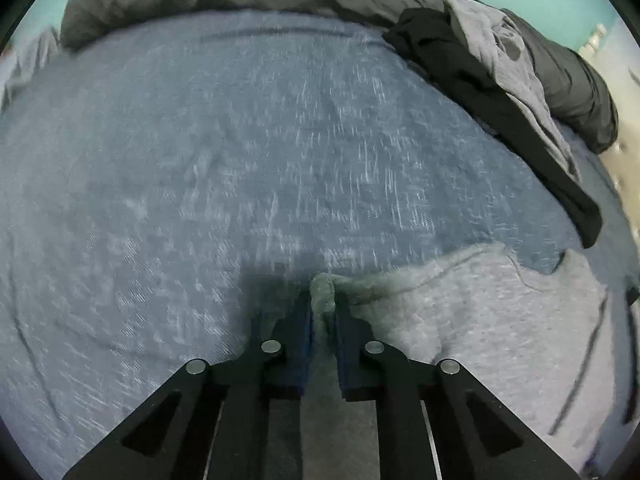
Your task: Fold clothes
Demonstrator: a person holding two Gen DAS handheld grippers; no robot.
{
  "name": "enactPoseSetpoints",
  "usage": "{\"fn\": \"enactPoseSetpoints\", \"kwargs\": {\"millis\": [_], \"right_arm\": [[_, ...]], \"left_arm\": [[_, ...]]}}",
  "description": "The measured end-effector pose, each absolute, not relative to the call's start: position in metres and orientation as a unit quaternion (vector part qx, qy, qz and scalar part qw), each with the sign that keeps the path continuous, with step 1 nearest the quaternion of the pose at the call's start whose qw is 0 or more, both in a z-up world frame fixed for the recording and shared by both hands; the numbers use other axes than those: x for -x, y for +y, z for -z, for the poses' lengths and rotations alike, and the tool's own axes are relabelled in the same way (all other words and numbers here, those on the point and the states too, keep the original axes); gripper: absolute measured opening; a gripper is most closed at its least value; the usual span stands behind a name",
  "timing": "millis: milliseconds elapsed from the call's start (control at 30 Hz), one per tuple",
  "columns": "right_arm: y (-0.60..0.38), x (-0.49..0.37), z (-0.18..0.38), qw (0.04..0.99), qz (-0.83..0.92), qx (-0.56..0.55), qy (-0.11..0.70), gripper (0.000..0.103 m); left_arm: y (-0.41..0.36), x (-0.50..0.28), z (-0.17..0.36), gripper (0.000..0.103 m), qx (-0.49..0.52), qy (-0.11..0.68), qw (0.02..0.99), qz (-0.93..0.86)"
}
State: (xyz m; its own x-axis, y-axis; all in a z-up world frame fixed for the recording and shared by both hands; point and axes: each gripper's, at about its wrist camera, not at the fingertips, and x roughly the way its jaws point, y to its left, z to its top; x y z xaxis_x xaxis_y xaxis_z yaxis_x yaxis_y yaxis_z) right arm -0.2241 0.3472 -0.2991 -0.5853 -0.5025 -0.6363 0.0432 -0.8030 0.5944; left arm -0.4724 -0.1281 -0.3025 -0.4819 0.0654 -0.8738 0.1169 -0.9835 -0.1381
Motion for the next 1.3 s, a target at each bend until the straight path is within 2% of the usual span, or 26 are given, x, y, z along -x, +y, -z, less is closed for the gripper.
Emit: {"fn": "enactPoseSetpoints", "kwargs": {"millis": [433, 700, 767, 800, 833, 900, 933, 1200, 1267, 1300], "right_arm": [[0.340, 0.224, 0.303, 0.170, 0.847, -0.434, -0.255, 0.013], [0.341, 0.223, 0.304, 0.169, 0.846, -0.434, -0.258, 0.013], [0.341, 0.223, 0.302, 0.169, 0.847, -0.432, -0.259, 0.013], [0.341, 0.222, 0.302, 0.169, 0.848, -0.431, -0.260, 0.013], [0.341, 0.221, 0.301, 0.169, 0.848, -0.429, -0.260, 0.013], [0.341, 0.220, 0.299, 0.169, 0.849, -0.427, -0.261, 0.013], [0.341, 0.219, 0.299, 0.169, 0.849, -0.426, -0.262, 0.013], [0.340, 0.220, 0.298, 0.172, 0.848, -0.426, -0.265, 0.013], [0.341, 0.220, 0.299, 0.170, 0.848, -0.426, -0.265, 0.013], [0.342, 0.220, 0.299, 0.170, 0.848, -0.426, -0.266, 0.013]], "left_arm": [[-0.136, 0.500, 0.301, 0.007, -0.507, 0.062, 0.050, 0.859], [-0.149, 0.476, 0.279, 0.011, -0.482, 0.129, 0.004, 0.867], [-0.150, 0.464, 0.273, 0.016, -0.481, 0.134, -0.010, 0.866], [-0.151, 0.456, 0.272, 0.022, -0.481, 0.137, -0.014, 0.866], [-0.153, 0.448, 0.271, 0.035, -0.481, 0.139, -0.018, 0.865], [-0.156, 0.438, 0.272, 0.048, -0.483, 0.144, -0.024, 0.863], [-0.156, 0.435, 0.275, 0.048, -0.485, 0.145, -0.027, 0.862], [-0.155, 0.427, 0.308, 0.047, -0.505, 0.176, -0.055, 0.843], [-0.155, 0.427, 0.317, 0.016, -0.503, 0.186, -0.054, 0.842], [-0.154, 0.428, 0.319, 0.011, -0.502, 0.188, -0.058, 0.842]]}}
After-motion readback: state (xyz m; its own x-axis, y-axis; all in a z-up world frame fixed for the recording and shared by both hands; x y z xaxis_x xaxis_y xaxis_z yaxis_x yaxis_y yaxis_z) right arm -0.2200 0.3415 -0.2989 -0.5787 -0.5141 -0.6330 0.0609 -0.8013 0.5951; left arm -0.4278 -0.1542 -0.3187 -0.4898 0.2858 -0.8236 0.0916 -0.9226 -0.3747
